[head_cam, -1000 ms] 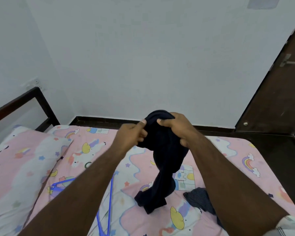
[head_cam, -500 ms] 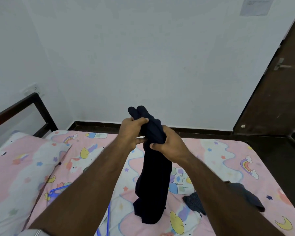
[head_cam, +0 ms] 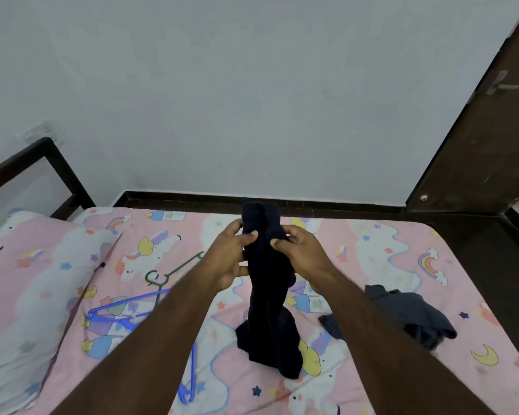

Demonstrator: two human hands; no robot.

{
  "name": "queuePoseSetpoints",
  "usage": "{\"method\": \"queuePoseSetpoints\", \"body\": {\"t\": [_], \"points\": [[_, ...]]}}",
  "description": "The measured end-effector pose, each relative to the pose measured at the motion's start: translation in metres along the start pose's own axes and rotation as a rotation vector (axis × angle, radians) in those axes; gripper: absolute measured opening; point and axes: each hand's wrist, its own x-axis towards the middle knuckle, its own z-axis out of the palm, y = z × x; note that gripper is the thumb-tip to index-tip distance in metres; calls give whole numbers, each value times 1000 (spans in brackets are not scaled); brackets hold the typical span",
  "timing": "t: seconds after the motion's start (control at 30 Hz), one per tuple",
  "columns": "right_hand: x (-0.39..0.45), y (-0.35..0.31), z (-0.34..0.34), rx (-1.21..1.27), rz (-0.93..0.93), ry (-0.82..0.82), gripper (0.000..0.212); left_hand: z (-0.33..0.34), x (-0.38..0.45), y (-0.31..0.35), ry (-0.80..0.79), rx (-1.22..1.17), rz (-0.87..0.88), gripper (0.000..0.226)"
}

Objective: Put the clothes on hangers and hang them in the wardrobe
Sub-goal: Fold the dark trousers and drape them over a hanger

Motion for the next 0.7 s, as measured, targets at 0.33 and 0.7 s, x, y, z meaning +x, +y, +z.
{"method": "queuePoseSetpoints", "body": {"t": [0.33,0.7], "points": [[-2,27,18,-90,67,60,52,4,1,-37,-136,216,34,53],[11,8,18,-17,52,151,29,-7,13,-40,40,93,166,26]]}}
